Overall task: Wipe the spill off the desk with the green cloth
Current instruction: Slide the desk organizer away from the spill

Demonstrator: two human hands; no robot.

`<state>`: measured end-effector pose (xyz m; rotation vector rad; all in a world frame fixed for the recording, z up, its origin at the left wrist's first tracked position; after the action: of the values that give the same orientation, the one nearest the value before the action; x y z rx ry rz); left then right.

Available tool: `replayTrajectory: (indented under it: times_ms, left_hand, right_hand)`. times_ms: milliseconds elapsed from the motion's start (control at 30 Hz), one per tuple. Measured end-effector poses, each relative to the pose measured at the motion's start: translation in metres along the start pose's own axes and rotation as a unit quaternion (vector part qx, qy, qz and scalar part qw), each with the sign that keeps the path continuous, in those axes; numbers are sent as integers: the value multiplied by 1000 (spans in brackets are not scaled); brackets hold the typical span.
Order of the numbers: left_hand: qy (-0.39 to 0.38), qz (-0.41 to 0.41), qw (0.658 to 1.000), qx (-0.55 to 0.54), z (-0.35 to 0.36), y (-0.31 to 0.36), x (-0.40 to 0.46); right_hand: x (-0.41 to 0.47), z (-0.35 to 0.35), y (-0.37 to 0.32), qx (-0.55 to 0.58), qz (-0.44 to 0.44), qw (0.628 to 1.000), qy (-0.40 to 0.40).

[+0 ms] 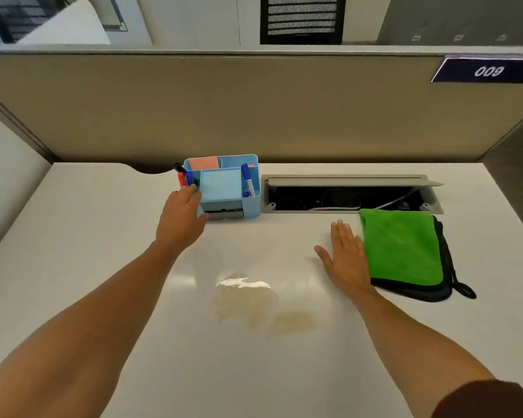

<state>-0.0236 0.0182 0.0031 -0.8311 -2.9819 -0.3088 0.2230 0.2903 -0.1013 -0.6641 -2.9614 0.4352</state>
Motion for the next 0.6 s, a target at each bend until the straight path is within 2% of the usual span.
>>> replayTrajectory:
  times_ms: [233, 467, 600]
  left_hand:
    - [17, -4, 997, 73, 23, -2, 8]
    - [13, -11, 999, 47, 29, -2, 24]
    - [6, -23, 1000, -19, 30, -5, 23]
  right_hand:
    - [-6, 23, 7, -42, 8, 998, -36]
    - [-7, 23, 7, -32, 7, 999, -27]
    - [-6, 24, 8, -33, 8, 999, -22]
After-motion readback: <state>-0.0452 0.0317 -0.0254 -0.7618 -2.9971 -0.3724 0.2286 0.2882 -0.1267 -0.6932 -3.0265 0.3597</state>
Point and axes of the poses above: each hand's wrist, its own x-axis towards the middle knuckle, its own z-axis out of the palm, y = z × x, the point moved 3 cm from there along x, towards the middle knuckle, and after that the axes turned 7 degrees about -z, right-handed, at the moved point
